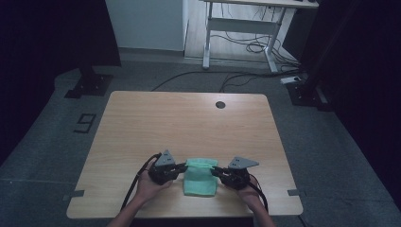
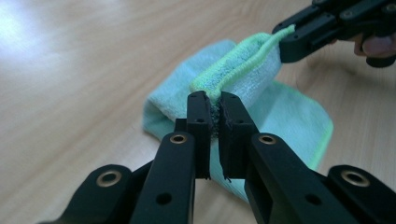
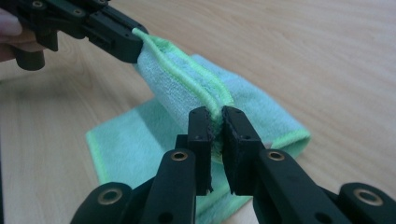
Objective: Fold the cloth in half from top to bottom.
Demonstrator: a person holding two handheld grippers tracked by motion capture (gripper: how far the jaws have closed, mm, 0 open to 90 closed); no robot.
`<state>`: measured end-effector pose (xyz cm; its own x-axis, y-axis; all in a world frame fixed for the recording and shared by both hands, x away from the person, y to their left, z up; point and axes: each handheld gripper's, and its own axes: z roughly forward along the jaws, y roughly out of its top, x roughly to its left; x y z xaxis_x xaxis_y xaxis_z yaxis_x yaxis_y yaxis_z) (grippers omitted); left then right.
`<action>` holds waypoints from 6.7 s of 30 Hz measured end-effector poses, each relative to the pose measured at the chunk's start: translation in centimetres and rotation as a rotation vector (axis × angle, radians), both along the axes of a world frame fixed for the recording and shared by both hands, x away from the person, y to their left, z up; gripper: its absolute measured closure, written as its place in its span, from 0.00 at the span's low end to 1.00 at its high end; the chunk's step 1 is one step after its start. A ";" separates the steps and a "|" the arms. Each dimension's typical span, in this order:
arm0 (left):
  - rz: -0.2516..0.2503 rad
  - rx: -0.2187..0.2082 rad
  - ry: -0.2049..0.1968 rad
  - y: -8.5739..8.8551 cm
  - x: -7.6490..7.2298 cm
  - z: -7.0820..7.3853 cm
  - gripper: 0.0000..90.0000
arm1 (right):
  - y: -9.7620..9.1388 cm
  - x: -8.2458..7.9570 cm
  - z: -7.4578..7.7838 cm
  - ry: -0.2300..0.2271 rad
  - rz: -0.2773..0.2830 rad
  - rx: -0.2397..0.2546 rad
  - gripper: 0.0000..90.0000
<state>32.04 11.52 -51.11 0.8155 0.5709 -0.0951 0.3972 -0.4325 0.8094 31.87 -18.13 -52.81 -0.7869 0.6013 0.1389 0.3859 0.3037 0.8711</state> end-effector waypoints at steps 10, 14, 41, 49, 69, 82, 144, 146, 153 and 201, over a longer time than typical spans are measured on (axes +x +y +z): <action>-0.036 0.001 0.028 -0.2 -2.1 -1.5 0.92 | -0.7 -2.4 -1.0 0.010 0.020 0.003 0.89; -0.046 0.045 0.041 -0.5 -2.7 -2.7 0.91 | -0.3 -3.2 -1.7 0.040 0.058 -0.032 0.86; 0.035 0.142 0.035 -2.9 3.8 -2.9 0.91 | 0.7 3.6 -2.4 0.116 -0.079 -0.088 0.87; 0.019 0.153 0.011 -2.8 3.1 -2.9 0.86 | 0.9 3.1 -2.1 0.096 -0.070 -0.114 0.80; 0.047 0.013 -0.008 -1.1 3.6 1.1 0.64 | -0.6 4.4 2.2 -0.002 -0.159 -0.033 0.59; 0.039 0.114 0.064 -3.8 6.2 -1.6 0.64 | 3.1 4.7 -0.5 0.043 -0.106 -0.175 0.60; 0.055 0.137 0.040 -3.9 7.6 -0.7 0.62 | 5.0 3.9 -1.2 0.034 -0.101 -0.235 0.48; 0.056 0.147 0.042 -3.9 7.6 -0.9 0.62 | 5.1 3.7 -1.2 0.037 -0.098 -0.232 0.47; 0.065 0.150 0.079 -3.6 7.9 -2.6 0.61 | 4.8 2.5 -1.7 0.056 -0.096 -0.224 0.42; 0.176 0.117 -0.008 -2.3 10.3 1.2 0.58 | 4.4 6.4 -0.1 -0.030 -0.146 -0.115 0.42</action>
<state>42.38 9.20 -49.94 0.7029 0.7111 -0.0138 0.4685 -0.4484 0.7612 38.28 -13.73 -52.90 -0.6930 0.7198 0.0404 0.4071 0.3444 0.8460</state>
